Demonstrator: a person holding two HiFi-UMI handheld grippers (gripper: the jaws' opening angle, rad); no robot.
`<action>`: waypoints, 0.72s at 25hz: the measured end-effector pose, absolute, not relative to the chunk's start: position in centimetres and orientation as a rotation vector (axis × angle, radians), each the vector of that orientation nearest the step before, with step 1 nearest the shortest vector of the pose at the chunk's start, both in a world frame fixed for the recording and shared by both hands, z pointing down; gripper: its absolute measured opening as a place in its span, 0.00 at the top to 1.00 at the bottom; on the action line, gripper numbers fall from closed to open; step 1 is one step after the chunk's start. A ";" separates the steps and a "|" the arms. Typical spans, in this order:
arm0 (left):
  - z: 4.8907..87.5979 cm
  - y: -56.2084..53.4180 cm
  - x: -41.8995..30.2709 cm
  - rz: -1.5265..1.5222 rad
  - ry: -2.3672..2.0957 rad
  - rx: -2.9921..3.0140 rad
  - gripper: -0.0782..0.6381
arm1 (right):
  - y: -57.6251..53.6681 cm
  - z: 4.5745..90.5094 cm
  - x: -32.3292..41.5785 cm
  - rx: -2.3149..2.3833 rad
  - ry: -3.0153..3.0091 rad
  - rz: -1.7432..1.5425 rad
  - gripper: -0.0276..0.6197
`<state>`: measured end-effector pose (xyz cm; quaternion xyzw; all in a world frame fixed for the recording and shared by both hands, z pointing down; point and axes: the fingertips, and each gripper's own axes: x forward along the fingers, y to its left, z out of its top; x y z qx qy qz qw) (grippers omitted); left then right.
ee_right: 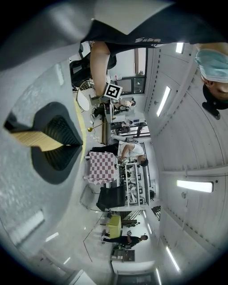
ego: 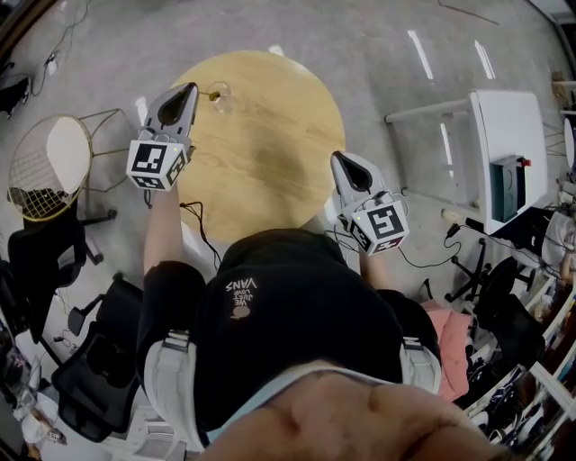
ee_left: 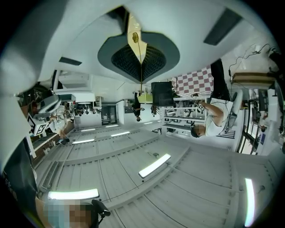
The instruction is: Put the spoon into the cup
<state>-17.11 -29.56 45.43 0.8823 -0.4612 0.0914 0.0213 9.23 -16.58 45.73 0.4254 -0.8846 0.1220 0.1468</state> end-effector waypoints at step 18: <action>49.1 -31.1 -16.7 0.351 -1.386 2.682 0.88 | -17.0 46.5 9.1 1.216 -2.532 0.377 0.96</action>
